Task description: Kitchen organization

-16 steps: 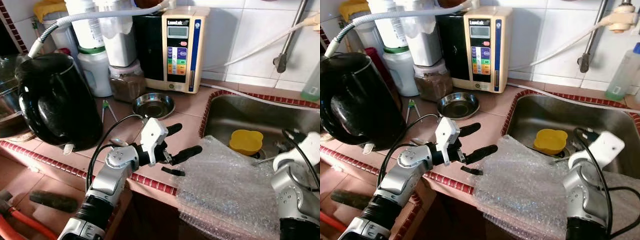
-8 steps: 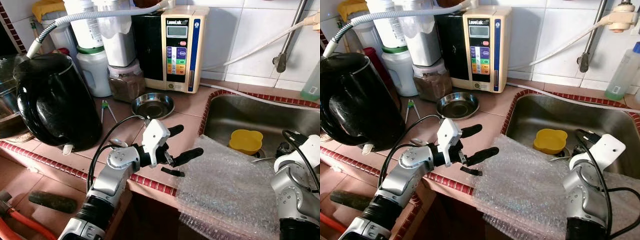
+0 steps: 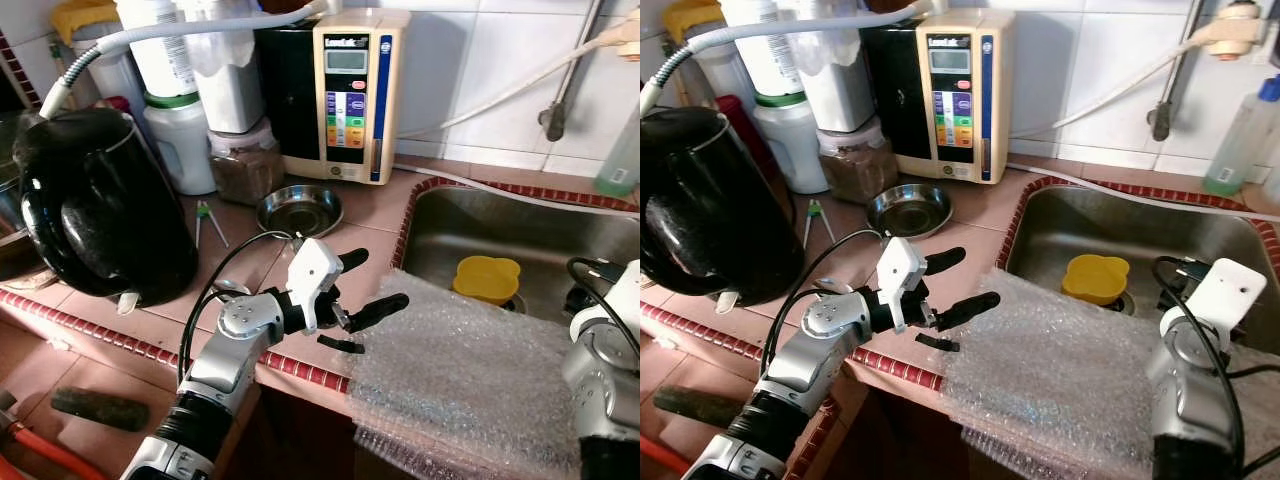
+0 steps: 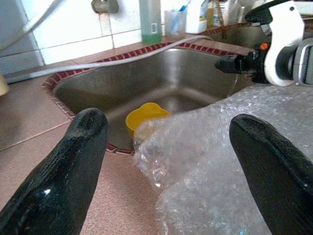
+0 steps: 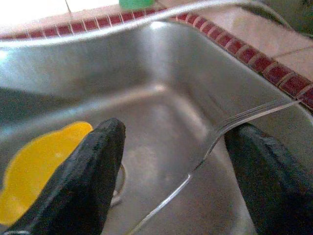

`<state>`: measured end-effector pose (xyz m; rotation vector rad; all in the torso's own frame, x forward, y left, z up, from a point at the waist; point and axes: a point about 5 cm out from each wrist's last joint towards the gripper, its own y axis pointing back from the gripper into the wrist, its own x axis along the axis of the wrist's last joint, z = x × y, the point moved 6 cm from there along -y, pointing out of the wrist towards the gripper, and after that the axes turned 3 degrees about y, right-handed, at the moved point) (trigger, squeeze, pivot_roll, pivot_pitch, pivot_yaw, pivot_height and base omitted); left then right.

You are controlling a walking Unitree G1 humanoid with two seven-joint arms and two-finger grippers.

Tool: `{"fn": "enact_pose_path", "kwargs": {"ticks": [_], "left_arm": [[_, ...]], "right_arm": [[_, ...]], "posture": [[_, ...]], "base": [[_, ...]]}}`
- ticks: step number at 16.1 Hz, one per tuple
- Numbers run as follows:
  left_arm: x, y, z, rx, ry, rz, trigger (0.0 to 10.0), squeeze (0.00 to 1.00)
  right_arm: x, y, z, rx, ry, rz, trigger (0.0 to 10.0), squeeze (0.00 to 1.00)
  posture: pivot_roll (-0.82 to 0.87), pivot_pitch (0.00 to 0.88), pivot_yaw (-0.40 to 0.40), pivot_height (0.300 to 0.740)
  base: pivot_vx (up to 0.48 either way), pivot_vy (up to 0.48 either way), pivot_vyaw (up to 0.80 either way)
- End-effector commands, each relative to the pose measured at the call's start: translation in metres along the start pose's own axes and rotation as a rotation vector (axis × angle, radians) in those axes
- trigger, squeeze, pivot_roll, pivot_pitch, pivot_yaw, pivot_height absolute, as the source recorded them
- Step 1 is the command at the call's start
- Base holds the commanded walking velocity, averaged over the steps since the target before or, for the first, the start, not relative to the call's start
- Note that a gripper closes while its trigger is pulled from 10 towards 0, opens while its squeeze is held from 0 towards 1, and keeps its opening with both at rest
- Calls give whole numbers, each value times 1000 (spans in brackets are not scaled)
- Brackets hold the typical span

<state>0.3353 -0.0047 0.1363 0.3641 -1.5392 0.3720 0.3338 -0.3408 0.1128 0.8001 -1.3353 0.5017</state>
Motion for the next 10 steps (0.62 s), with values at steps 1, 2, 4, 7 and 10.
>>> {"fn": "enact_pose_path", "kwargs": {"ticks": [1,2,4,7,10], "left_arm": [[-4,3,-6,33,-11,-20,10000,1000],[-5,2,-6,37,-10,-23,10000,1000],[-4,0,-13,86,-5,-27,10000,1000],[-1,-1,-31,236,-20,-37,10000,1000],[10,3,-42,324,7,-4,10000,1000]], "right_arm": [[6,-4,0,-3,34,2,10000,1000],[8,-5,2,-8,41,10,10000,1000],[32,-9,9,-21,82,87,10000,1000],[37,-6,3,24,63,102,10000,1000],[39,8,-5,54,62,139,10000,1000]], "posture": [[-39,0,93,740],[-39,0,93,740],[-39,0,91,740],[-39,0,89,740],[-35,0,89,740]], "base": [[0,0,0],[0,0,0],[0,0,0],[0,0,0],[0,0,0]]}}
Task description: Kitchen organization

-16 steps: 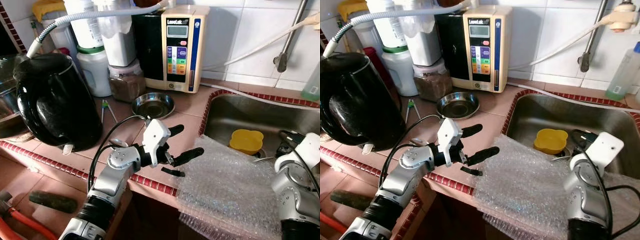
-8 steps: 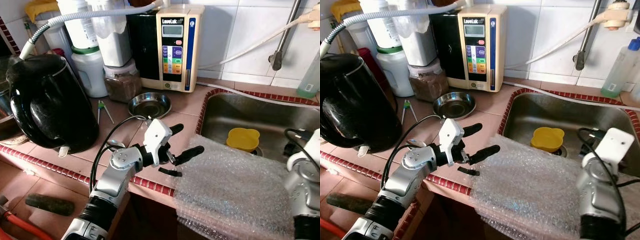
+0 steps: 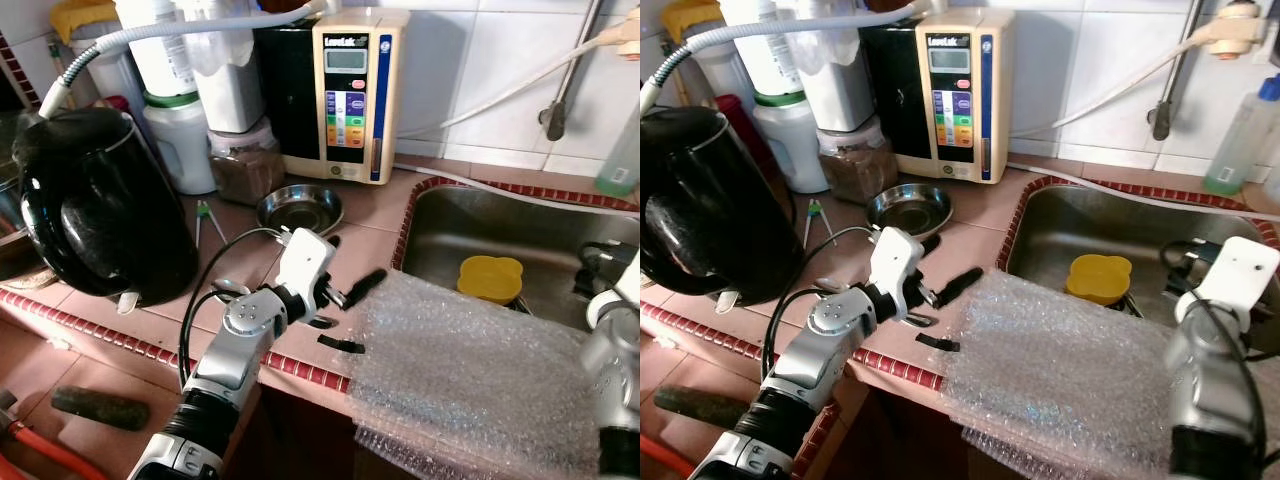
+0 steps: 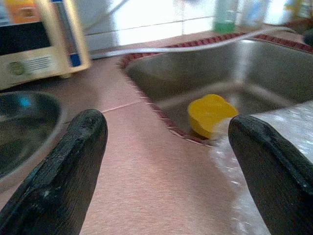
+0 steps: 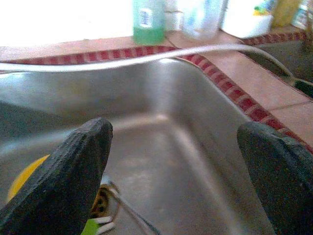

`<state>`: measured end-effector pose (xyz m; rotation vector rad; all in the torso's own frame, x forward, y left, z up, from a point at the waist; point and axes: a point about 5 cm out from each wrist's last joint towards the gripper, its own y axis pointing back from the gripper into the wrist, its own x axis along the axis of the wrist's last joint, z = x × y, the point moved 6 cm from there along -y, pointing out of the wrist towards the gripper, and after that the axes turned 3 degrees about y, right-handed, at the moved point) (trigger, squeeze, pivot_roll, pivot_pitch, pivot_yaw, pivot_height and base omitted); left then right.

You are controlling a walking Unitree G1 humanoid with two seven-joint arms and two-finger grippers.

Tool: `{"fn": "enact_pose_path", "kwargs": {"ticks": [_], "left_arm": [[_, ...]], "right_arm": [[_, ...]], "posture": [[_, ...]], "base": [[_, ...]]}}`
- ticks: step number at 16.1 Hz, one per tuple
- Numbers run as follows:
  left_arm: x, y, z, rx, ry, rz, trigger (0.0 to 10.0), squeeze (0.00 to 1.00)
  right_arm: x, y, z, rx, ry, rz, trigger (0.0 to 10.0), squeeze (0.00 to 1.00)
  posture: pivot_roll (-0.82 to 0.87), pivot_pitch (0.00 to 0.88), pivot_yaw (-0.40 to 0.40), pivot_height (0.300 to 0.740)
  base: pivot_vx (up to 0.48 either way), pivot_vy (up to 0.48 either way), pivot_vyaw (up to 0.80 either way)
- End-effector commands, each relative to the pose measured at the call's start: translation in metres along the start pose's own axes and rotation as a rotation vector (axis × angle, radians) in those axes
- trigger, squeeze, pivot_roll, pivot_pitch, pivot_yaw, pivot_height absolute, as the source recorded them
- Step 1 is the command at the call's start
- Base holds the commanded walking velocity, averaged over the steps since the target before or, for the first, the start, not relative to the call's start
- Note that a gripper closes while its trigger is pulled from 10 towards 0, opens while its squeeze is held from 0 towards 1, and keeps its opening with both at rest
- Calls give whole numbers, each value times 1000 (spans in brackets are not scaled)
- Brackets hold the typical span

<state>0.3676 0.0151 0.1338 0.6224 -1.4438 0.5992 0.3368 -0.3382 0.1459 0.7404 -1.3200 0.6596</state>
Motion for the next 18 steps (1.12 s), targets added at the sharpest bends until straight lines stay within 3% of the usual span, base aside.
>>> {"fn": "enact_pose_path", "kwargs": {"ticks": [1,2,3,4,5,10,15,18], "left_arm": [[18,0,-13,59,6,42,10000,1000],[22,1,-19,94,29,52,10000,0],[25,2,-23,117,46,59,10000,0],[27,3,-26,133,59,64,10000,0],[30,4,-30,165,85,69,10000,0],[31,6,-23,151,92,67,10000,0],[28,8,-23,137,76,45,10000,0],[26,7,-24,137,78,34,10000,0]], "right_arm": [[8,9,-7,20,-1,31,10000,1000],[9,17,-11,41,12,44,10000,1000],[10,23,-13,55,19,52,10000,1000],[7,29,-16,77,30,48,10000,769],[2,41,-19,122,65,41,10000,0],[-5,57,-15,150,86,27,10000,0],[-4,68,-20,209,98,37,10000,0],[-14,77,-26,237,96,11,10000,0]], "posture": [[-35,0,88,740],[-35,0,88,740],[-34,0,87,740],[-35,0,86,740],[-39,0,85,740],[-51,0,93,740],[-50,0,96,740],[-52,0,96,740]], "base": [[0,0,0],[0,0,0],[0,0,0],[0,0,-419],[0,0,-725],[0,0,-699],[0,0,0],[0,-87,0]]}}
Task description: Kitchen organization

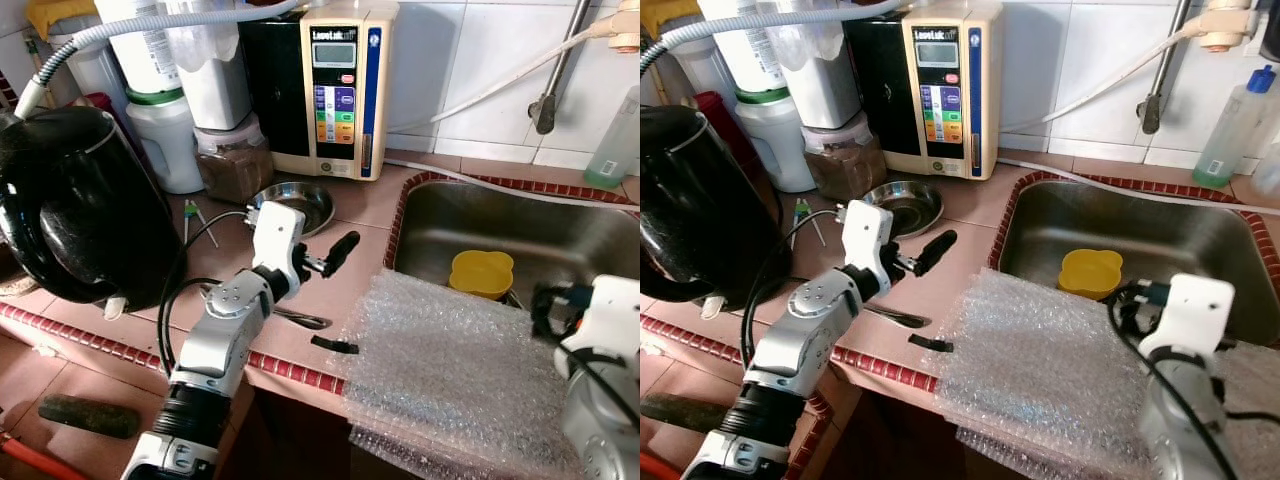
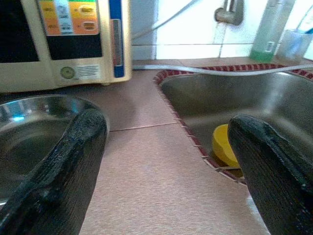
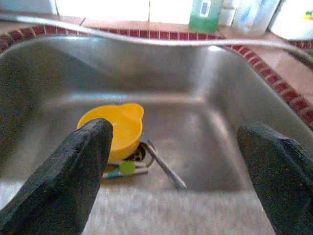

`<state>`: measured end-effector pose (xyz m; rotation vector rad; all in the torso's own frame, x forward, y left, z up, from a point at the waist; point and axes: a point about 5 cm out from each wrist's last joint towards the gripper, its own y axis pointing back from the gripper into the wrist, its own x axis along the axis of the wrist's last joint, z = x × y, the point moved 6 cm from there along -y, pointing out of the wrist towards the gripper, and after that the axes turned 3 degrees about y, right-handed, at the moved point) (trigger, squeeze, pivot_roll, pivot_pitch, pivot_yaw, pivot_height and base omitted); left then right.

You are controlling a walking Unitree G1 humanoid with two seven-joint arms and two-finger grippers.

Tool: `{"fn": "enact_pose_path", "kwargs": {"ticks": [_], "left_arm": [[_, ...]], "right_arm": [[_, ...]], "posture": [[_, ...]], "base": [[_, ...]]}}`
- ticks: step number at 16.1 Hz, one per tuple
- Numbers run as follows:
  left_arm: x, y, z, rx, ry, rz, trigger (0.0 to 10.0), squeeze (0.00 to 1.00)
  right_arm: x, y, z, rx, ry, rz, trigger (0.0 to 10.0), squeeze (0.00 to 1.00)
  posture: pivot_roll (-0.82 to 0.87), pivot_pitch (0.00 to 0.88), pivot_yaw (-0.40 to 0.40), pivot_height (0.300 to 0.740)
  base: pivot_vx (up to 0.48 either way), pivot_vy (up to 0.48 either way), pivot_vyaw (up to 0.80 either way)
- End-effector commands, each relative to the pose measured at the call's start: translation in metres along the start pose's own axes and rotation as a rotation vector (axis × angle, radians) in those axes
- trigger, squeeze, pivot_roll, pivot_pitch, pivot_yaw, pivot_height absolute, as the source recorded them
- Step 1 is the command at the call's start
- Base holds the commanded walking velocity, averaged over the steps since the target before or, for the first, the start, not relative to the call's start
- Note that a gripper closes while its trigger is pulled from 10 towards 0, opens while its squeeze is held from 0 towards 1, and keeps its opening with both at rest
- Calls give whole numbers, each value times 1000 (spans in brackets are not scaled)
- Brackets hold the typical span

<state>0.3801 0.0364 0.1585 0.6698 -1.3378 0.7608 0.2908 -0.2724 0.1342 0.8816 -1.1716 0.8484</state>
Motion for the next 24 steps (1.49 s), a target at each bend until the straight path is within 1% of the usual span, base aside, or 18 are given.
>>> {"fn": "enact_pose_path", "kwargs": {"ticks": [1,10,12,15,17,19,23,24], "left_arm": [[1,0,0,-7,-10,-10,10000,0],[-3,0,1,-24,-17,-25,10000,0],[-4,0,2,-27,-30,-30,10000,0],[-6,0,2,-32,-17,-37,10000,0],[-5,0,2,-27,33,-28,10000,0],[-8,0,1,-27,16,-39,10000,0],[-10,0,2,-31,21,-45,10000,0],[-11,0,3,-31,24,-47,10000,0]], "right_arm": [[2,2,-1,6,1,5,10000,0],[2,2,-5,10,-7,0,10000,0],[2,2,-5,9,-7,-2,10000,0],[2,2,-5,8,-8,-4,10000,0],[1,2,-5,10,-8,-6,10000,0],[0,2,-4,8,-6,-11,10000,0],[1,2,-5,16,-23,-8,10000,0],[0,2,-6,20,-18,-16,10000,0]], "posture": [[-53,0,98,740],[-53,0,103,740],[-52,0,104,740],[-53,0,104,740],[-55,0,104,740],[-56,0,102,740],[-58,0,100,740],[-57,0,100,740]], "base": [[0,-266,0],[0,-267,0],[0,-296,0],[0,-316,0],[0,0,0],[0,0,0],[0,0,0],[0,0,-781]]}}
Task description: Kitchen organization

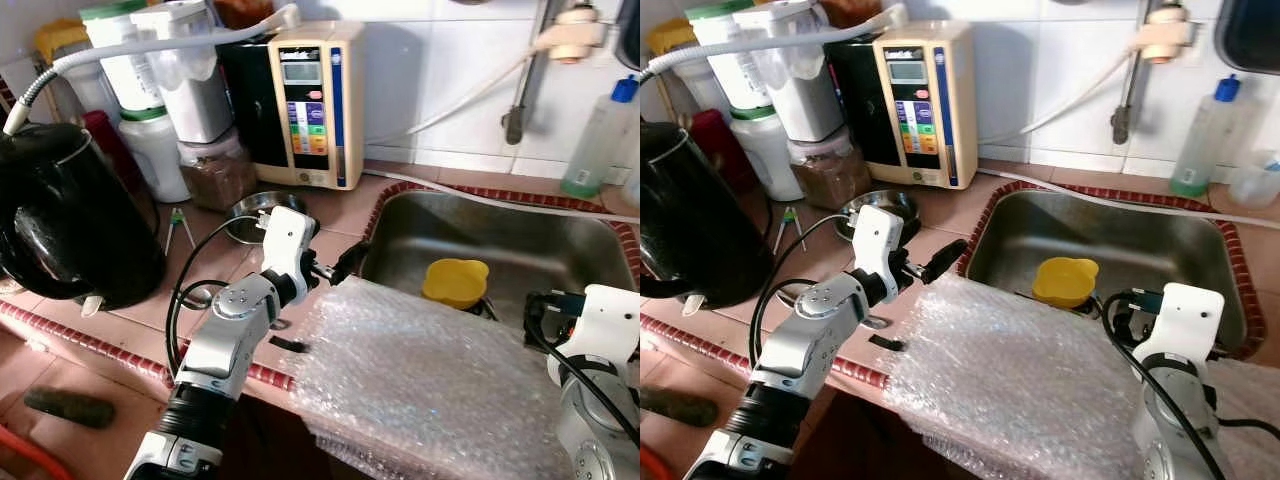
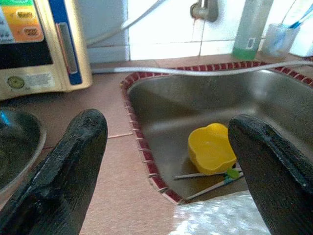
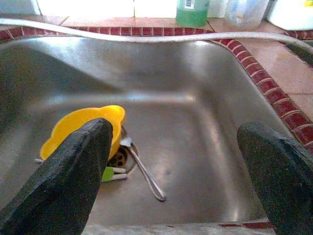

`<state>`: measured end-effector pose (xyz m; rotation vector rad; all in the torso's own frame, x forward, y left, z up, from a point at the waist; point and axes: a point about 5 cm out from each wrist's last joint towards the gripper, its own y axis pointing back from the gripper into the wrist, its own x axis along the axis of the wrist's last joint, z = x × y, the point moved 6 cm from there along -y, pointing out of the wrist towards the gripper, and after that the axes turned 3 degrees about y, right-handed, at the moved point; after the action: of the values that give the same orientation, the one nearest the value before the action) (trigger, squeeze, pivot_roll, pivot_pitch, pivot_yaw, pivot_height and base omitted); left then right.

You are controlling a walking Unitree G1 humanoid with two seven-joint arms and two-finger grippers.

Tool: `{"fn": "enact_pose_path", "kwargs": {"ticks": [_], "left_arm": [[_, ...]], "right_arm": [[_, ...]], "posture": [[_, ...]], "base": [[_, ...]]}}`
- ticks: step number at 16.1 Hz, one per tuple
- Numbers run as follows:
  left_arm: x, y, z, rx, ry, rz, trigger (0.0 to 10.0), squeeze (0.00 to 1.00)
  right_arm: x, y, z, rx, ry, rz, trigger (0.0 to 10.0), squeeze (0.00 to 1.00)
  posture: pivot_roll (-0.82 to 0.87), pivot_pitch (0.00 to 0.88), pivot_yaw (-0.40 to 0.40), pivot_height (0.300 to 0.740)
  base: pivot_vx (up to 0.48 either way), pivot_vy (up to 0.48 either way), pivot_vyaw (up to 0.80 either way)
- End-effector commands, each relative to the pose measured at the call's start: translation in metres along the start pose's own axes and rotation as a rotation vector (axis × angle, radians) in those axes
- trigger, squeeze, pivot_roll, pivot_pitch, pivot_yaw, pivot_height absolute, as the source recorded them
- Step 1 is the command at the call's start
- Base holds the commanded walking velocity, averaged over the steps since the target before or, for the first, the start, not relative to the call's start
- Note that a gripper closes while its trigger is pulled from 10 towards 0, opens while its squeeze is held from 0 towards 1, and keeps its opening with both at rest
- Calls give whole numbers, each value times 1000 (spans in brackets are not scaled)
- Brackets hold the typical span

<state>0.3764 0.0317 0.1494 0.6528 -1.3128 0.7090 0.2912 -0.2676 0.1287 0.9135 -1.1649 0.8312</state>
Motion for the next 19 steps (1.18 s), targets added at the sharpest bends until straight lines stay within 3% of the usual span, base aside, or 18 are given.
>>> {"fn": "enact_pose_path", "kwargs": {"ticks": [1,6,10,11,14,19], "left_arm": [[-1,0,-2,7,2,-10,10000,0],[-2,0,-3,12,8,-15,10000,0],[6,7,-44,253,-33,22,10000,0],[4,12,-55,321,-52,7,10000,0],[-4,25,-59,367,-70,-35,10000,0],[-15,58,-84,507,-125,-100,10000,0]], "right_arm": [[5,1,-1,7,-1,10,10000,0],[4,2,-3,16,-14,9,10000,0],[8,5,-13,73,8,35,10000,0],[9,5,-16,89,12,41,10000,0],[11,7,-30,150,30,53,10000,0],[6,9,-43,204,32,42,10000,0]], "posture": [[-57,0,100,740],[-58,0,103,740],[-57,0,101,740],[-56,0,102,740],[-44,0,103,740],[-26,0,97,740]], "base": [[0,0,-781],[0,0,-772],[0,0,0],[0,0,0],[0,0,0],[0,0,0]]}}
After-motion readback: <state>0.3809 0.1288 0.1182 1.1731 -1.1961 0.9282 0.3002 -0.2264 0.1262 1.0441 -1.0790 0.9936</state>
